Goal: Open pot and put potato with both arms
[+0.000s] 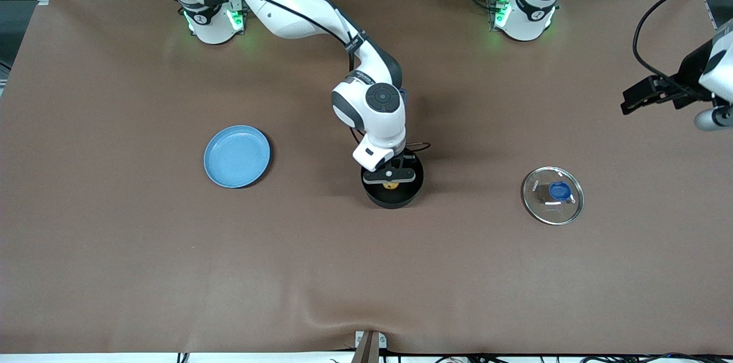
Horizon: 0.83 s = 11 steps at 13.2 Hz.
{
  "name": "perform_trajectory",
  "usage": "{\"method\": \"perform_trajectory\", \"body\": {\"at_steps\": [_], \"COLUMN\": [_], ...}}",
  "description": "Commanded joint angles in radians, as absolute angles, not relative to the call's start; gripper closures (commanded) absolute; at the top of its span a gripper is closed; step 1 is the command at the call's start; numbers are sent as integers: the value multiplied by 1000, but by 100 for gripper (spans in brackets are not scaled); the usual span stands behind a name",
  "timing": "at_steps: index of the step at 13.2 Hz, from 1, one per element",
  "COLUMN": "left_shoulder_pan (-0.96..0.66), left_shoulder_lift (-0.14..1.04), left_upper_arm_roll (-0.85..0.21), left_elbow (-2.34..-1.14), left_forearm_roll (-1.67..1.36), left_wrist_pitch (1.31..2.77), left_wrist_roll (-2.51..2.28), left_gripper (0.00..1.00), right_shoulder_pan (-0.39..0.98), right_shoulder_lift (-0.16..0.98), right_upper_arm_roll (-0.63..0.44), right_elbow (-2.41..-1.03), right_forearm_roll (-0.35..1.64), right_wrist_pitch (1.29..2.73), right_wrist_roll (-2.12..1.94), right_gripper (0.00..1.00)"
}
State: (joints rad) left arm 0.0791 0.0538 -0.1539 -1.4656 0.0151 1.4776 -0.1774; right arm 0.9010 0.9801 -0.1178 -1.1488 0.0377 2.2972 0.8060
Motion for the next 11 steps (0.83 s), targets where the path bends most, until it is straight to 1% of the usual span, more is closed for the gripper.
{"method": "perform_trajectory", "body": {"at_steps": [1, 4, 6, 7, 8, 11], "left_shoulder_pan": [51, -38, -37, -31, -29, -38], "left_shoulder_lift": [-18, -41, -49, -51, -51, -48], "left_upper_arm_roll": [-144, -52, -54, -55, -55, -69], "left_elbow": [-1512, -1536, -1532, -1529, -1532, -1532], "left_forearm_roll": [-5, -6, -6, -6, -6, -5], "left_wrist_pitch": [1462, 1460, 1453, 1448, 1448, 1427], "left_wrist_roll": [-179, -178, -182, -184, -180, -179], "left_gripper": [0, 0, 0, 0, 0, 0], "right_shoulder_pan": [917, 916, 910, 908, 908, 904], "right_shoulder_lift": [983, 967, 936, 919, 905, 850], "right_upper_arm_roll": [-135, -135, -135, -135, -137, -137], "right_elbow": [-1146, -1146, -1146, -1144, -1143, -1135], "right_forearm_roll": [26, 28, 32, 32, 34, 37], "right_wrist_pitch": [2306, 2296, 2257, 2223, 2197, 2102], "right_wrist_roll": [821, 811, 813, 811, 811, 810], "right_gripper": [0, 0, 7, 23, 24, 24]}}
